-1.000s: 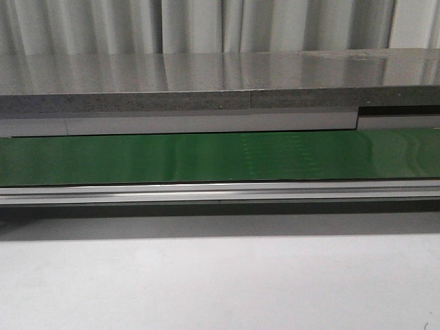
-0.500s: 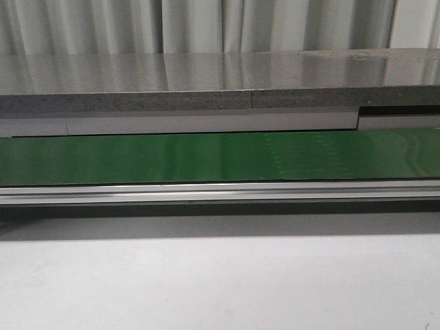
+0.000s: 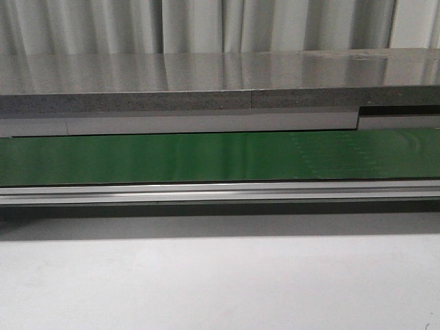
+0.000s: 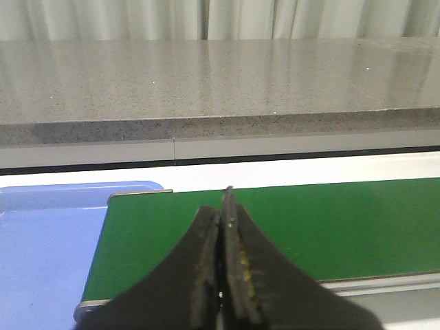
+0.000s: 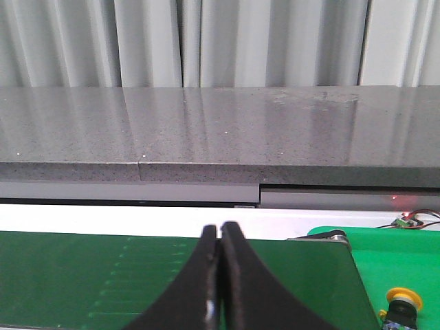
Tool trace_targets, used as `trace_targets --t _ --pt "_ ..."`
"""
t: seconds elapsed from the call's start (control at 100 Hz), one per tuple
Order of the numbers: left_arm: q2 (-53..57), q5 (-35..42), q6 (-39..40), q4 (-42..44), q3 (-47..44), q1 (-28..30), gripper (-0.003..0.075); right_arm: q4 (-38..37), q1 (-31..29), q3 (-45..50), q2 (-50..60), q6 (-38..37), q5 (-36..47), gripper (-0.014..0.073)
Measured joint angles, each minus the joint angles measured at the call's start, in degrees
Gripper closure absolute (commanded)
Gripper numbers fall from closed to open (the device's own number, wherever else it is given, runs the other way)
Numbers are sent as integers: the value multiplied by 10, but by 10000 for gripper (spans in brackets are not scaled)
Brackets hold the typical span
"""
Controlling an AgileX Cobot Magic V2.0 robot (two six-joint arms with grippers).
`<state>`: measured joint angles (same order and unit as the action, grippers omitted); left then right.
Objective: Move button from left to right
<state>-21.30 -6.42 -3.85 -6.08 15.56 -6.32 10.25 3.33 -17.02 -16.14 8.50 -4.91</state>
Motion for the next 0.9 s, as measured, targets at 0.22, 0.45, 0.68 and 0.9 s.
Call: trace_targets --t 0.22,0.45,0.68,0.9 --pt "0 0 0 0 0 0 741 0 0 0 0 0 0 660" --pt "0 0 0 0 0 0 741 0 0 0 0 0 0 660" --pt "0 0 0 0 0 0 741 -1 0 9 1 0 0 660" --pt "0 0 0 0 0 0 741 -63 0 59 38 -39 0 660"
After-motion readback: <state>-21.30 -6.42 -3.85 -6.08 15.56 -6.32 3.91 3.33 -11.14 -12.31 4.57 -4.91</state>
